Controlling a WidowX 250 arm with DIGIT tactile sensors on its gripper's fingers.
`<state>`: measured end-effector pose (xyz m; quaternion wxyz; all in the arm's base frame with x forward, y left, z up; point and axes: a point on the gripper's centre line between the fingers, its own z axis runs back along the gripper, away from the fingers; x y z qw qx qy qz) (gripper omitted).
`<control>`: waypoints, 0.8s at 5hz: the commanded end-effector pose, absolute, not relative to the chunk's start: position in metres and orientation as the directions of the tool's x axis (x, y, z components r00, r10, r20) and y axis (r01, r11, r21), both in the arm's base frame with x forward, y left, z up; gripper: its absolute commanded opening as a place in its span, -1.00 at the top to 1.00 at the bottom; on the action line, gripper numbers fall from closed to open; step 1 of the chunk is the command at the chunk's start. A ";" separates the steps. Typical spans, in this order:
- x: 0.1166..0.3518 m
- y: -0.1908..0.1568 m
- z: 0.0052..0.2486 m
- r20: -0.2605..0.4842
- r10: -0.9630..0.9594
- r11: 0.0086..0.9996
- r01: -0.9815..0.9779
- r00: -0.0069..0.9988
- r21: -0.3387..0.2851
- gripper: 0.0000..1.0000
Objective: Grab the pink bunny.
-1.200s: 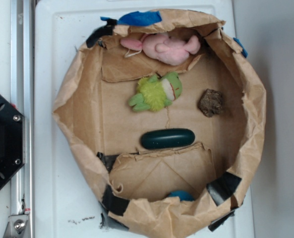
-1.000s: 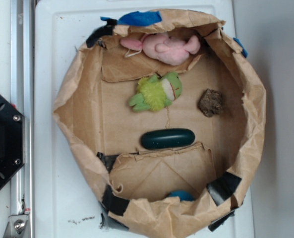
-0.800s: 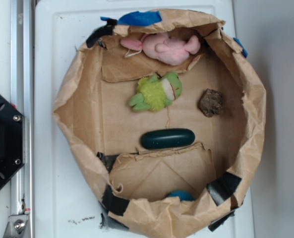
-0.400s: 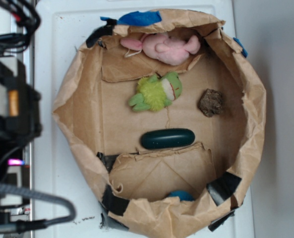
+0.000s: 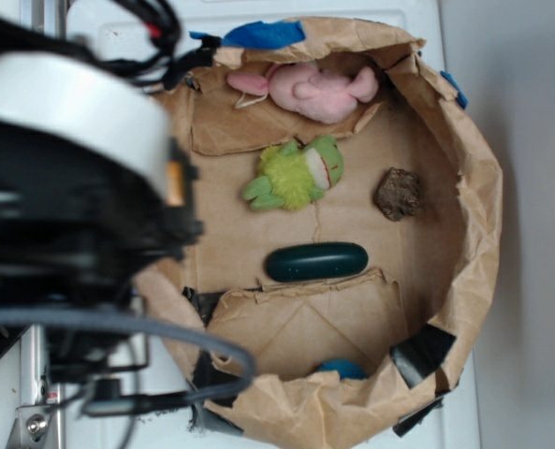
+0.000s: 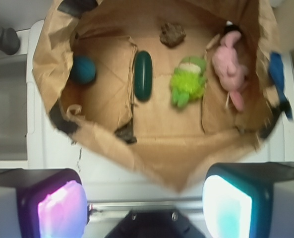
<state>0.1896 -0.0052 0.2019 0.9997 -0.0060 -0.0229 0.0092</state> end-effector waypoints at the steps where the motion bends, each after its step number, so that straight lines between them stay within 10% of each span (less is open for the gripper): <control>1: 0.245 0.021 0.183 0.072 -0.029 0.999 0.031 0.997 -0.019 -1.00; 4: 0.308 0.055 0.123 0.167 -0.239 0.971 0.232 0.957 0.059 -1.00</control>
